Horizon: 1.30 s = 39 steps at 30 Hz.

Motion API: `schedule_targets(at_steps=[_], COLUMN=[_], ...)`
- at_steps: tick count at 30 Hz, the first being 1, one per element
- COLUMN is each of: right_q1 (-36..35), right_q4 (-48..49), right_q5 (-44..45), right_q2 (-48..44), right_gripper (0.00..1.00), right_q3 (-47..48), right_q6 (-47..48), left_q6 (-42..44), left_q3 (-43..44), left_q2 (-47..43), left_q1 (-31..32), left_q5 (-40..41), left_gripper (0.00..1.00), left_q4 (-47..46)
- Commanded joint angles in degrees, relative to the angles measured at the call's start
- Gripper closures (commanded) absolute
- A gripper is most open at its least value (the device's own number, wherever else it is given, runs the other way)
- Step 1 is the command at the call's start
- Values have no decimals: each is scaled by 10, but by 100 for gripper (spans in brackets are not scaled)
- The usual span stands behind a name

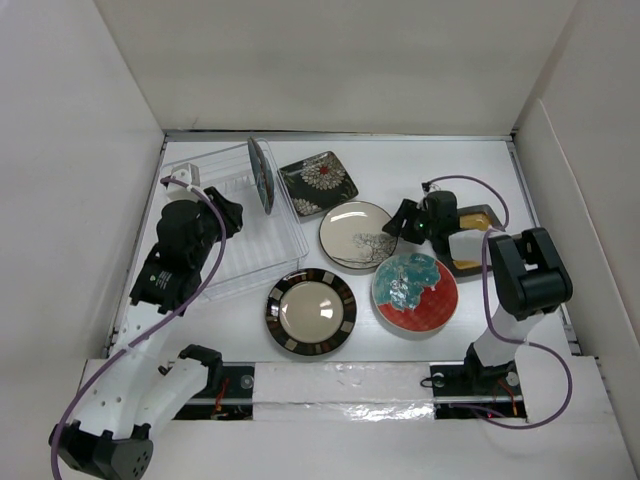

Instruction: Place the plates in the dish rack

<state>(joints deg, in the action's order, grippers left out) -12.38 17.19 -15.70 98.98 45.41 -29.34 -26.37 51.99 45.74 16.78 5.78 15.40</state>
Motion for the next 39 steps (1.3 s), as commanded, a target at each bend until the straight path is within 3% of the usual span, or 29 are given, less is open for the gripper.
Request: schedule_targets(at_steps=[1, 11, 18, 30, 34, 39], right_q1=[-4, 13, 24, 27, -3, -80], right_q4=[54, 159, 157, 87, 64, 0], right_q5=[-63, -133, -95, 1, 29, 135], right_q2=[24, 63, 25, -201, -255, -274], right_gripper=[41, 62, 99, 100, 100, 100], right_q3=[6, -33, -48, -45, 5, 116], right_q6=[-24, -86, -88, -93, -92, -46], left_q6=[10, 8, 8, 1, -18, -32], left_q3=[-3, -5, -7, -10, -7, -7], left_q2=[-6, -18, -21, -29, -35, -47], left_q1=[-2, -2, -2, -2, -2, -2], left_q5=[-2, 3, 7, 27, 89, 85], left_gripper=[72, 73, 74, 74, 76, 76], left_q4=[-20, -24, -28, -29, -15, -28])
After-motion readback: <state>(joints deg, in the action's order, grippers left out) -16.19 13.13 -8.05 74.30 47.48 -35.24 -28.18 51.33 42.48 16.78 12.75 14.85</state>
